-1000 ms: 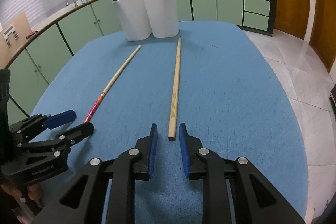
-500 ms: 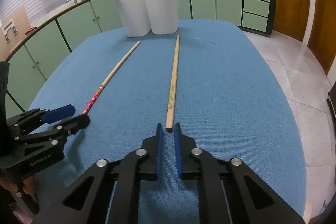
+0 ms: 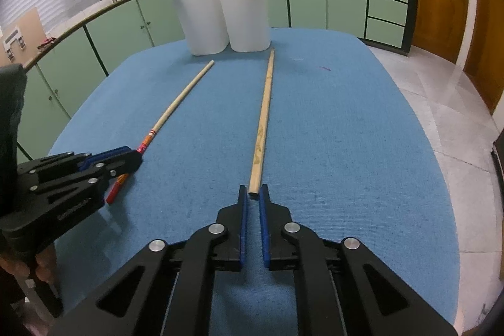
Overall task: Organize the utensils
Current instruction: 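Position the open left tool over the red chopstick while the right tool holds the wooden one, then close the left tool on the red chopstick's end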
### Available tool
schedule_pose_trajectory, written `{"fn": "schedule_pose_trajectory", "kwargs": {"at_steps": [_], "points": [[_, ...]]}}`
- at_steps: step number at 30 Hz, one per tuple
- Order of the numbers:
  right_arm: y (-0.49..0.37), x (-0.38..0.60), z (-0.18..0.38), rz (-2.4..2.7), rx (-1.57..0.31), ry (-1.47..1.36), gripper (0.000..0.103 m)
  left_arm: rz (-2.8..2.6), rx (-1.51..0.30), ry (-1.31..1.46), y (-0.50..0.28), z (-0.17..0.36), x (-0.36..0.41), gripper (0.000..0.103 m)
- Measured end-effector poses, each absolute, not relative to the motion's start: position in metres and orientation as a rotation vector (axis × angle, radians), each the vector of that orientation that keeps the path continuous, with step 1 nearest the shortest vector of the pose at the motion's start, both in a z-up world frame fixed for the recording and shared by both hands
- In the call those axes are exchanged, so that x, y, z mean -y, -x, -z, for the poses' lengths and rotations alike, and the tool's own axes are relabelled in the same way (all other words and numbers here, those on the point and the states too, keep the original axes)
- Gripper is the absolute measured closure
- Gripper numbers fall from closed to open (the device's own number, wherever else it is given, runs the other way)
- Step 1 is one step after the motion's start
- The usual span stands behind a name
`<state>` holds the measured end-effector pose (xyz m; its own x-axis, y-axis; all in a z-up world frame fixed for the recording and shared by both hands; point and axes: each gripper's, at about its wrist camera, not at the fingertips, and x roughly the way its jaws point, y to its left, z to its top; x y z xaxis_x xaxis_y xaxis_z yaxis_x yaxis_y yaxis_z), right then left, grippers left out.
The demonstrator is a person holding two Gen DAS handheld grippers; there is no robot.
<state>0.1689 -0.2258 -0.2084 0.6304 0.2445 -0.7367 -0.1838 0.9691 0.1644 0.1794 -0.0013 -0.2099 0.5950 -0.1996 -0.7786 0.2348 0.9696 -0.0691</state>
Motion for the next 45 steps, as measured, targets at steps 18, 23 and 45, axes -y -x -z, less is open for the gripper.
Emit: {"fn": "schedule_pose_trajectory", "kwargs": {"at_steps": [18,23,45], "points": [[-0.165,0.238,0.207,-0.253,-0.847,-0.128,0.089,0.344,-0.888,-0.048,-0.152,0.211,-0.007,0.070],[-0.164,0.237,0.206,-0.254,-0.844,-0.117,0.089,0.342,-0.891,-0.037,-0.151,0.211,-0.010,0.074],[-0.167,0.239,0.207,-0.252,-0.852,-0.127,0.089,0.347,-0.882,-0.064,-0.144,0.213,-0.005,0.096]]}}
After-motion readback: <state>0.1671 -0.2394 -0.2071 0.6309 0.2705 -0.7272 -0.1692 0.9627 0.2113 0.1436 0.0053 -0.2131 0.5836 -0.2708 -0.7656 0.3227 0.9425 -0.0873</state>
